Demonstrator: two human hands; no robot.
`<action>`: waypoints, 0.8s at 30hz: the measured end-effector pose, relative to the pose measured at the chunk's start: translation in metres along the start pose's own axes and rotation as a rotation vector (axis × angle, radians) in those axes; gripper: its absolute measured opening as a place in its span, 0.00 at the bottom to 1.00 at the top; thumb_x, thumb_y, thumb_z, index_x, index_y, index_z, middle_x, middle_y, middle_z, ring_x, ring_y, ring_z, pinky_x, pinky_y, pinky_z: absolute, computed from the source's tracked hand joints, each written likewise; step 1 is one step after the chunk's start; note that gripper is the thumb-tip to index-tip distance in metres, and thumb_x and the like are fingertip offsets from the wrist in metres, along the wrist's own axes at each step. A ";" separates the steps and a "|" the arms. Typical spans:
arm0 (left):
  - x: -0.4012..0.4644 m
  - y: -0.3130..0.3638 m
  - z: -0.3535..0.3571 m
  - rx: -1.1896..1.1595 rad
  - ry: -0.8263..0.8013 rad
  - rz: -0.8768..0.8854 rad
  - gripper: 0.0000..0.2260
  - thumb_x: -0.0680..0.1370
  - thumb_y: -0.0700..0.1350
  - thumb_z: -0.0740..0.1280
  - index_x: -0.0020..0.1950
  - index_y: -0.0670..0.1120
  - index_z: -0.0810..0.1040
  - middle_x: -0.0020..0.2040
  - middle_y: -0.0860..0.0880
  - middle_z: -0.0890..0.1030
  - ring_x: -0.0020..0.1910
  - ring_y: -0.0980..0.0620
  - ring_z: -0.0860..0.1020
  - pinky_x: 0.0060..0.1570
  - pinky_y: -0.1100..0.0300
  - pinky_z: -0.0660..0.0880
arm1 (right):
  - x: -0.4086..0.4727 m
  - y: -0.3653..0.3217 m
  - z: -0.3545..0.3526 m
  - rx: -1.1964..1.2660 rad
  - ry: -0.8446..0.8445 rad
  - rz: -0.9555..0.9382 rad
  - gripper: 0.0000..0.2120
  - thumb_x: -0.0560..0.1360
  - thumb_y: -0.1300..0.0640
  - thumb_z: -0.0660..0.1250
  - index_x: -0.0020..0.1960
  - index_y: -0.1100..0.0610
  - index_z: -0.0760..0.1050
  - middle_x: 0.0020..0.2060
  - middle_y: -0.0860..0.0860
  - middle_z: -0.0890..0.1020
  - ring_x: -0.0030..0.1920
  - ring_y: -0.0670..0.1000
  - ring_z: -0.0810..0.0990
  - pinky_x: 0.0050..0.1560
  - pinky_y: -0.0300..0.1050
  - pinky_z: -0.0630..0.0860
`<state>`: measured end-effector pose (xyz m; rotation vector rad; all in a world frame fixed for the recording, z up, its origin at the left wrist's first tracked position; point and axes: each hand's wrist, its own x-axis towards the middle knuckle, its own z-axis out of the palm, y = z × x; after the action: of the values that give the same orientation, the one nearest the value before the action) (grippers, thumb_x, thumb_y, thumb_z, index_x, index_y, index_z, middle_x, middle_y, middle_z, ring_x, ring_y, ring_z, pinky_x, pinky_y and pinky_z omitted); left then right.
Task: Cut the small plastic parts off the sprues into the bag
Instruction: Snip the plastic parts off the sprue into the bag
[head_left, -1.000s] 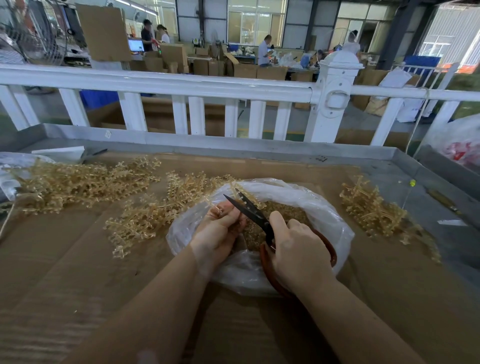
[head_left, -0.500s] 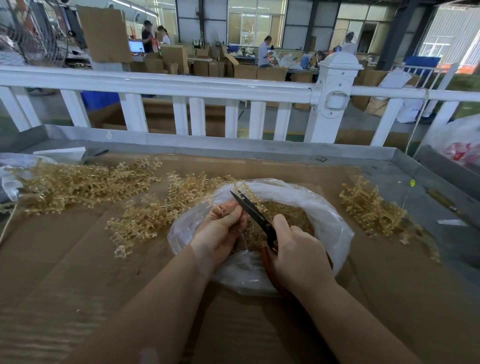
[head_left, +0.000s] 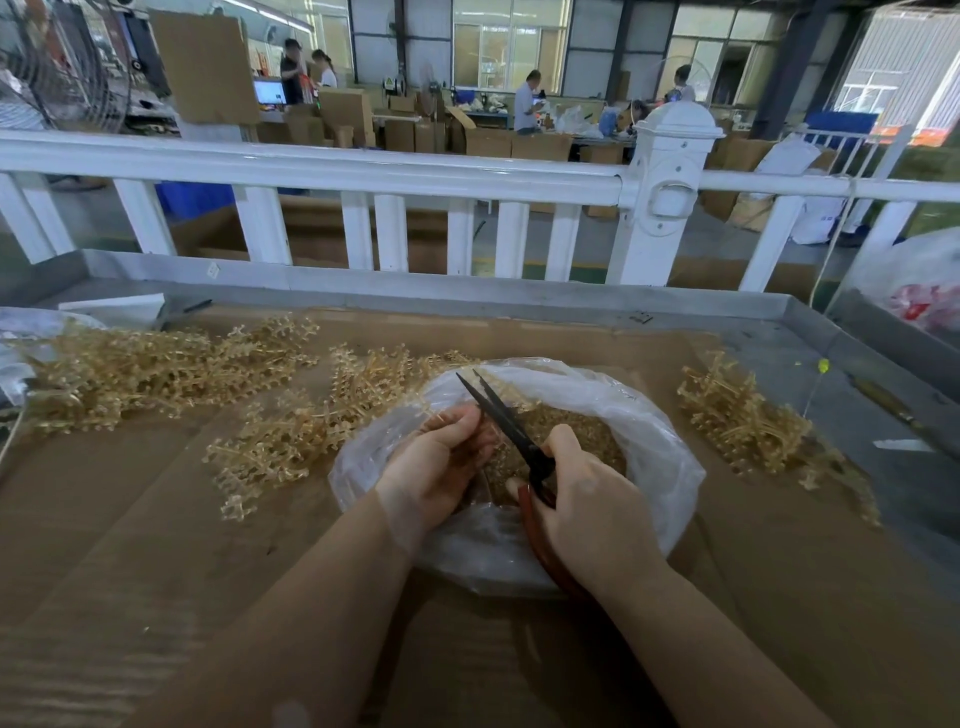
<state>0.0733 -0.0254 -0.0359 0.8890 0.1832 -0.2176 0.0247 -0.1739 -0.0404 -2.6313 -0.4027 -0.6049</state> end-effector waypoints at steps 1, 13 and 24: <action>-0.001 0.000 0.000 0.014 -0.017 -0.011 0.04 0.78 0.36 0.62 0.47 0.40 0.76 0.38 0.45 0.79 0.30 0.55 0.78 0.34 0.66 0.77 | 0.001 -0.002 0.000 -0.001 0.014 -0.007 0.14 0.76 0.44 0.64 0.54 0.51 0.66 0.42 0.47 0.80 0.43 0.48 0.79 0.38 0.35 0.65; -0.003 0.000 0.000 0.014 -0.021 -0.010 0.06 0.79 0.37 0.61 0.51 0.40 0.78 0.40 0.47 0.82 0.34 0.55 0.79 0.36 0.66 0.77 | 0.002 -0.003 -0.001 0.011 -0.005 0.019 0.18 0.76 0.41 0.63 0.58 0.51 0.67 0.46 0.48 0.79 0.49 0.49 0.78 0.48 0.41 0.74; -0.002 0.002 0.004 -0.105 0.129 -0.045 0.07 0.80 0.36 0.61 0.43 0.42 0.75 0.28 0.49 0.80 0.26 0.56 0.79 0.29 0.67 0.77 | -0.003 0.001 0.002 -0.063 -0.008 0.041 0.20 0.76 0.40 0.61 0.61 0.52 0.67 0.47 0.48 0.77 0.50 0.49 0.75 0.46 0.40 0.72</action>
<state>0.0725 -0.0268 -0.0316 0.7956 0.3322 -0.1912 0.0232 -0.1746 -0.0439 -2.6958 -0.3364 -0.6035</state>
